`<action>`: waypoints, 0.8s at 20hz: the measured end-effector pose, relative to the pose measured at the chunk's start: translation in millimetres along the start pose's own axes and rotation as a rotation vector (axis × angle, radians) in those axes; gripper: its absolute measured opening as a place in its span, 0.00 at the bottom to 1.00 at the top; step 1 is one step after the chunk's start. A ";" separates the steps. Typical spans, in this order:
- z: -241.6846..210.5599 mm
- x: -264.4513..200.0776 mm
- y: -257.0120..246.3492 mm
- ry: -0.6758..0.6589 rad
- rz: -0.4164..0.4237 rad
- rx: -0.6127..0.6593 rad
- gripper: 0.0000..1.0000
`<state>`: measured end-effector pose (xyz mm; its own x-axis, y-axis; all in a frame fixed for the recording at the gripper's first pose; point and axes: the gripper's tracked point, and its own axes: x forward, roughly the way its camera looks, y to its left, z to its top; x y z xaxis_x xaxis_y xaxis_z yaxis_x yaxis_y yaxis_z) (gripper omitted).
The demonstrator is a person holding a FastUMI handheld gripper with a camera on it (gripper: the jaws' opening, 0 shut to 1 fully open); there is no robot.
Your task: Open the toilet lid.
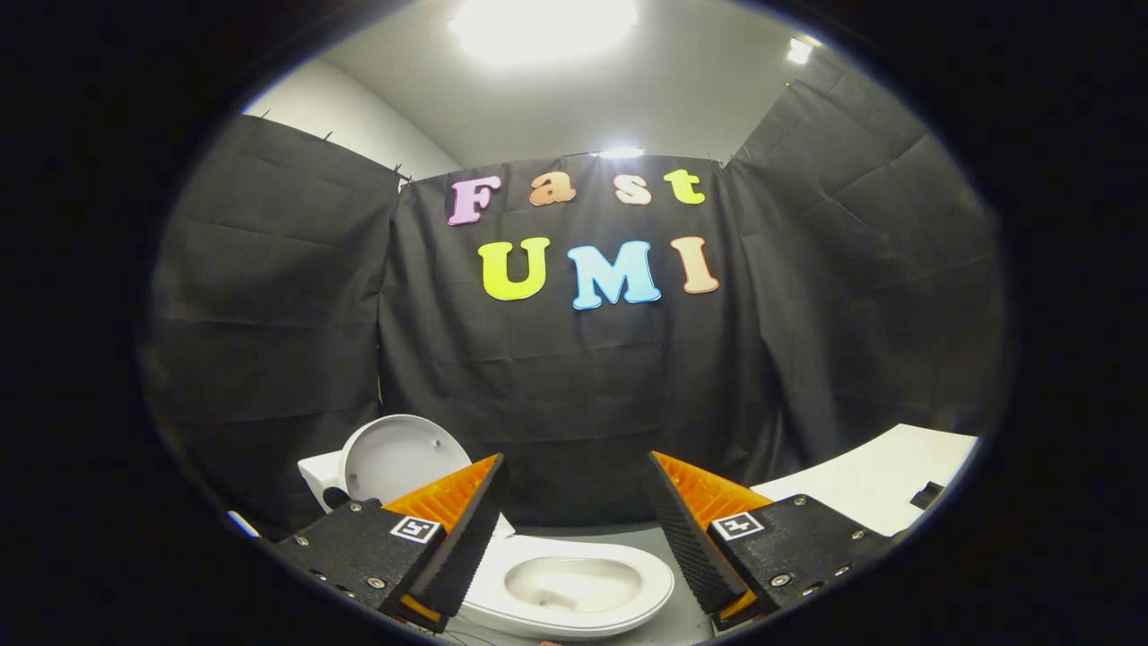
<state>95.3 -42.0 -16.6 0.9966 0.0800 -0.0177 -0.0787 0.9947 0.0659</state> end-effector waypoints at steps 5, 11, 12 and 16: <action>3.5 -29.8 -7.7 -0.036 0.012 0.004 0.94; 15.5 -61.8 -15.5 -0.070 -0.001 -0.018 0.94; 17.5 -64.2 -14.3 -0.072 0.001 -0.016 0.94; 21.5 -73.6 -15.2 -0.081 -0.020 -0.038 0.94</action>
<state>23.7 -64.4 5.2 0.9965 0.0561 0.0625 -0.0579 0.9979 0.0282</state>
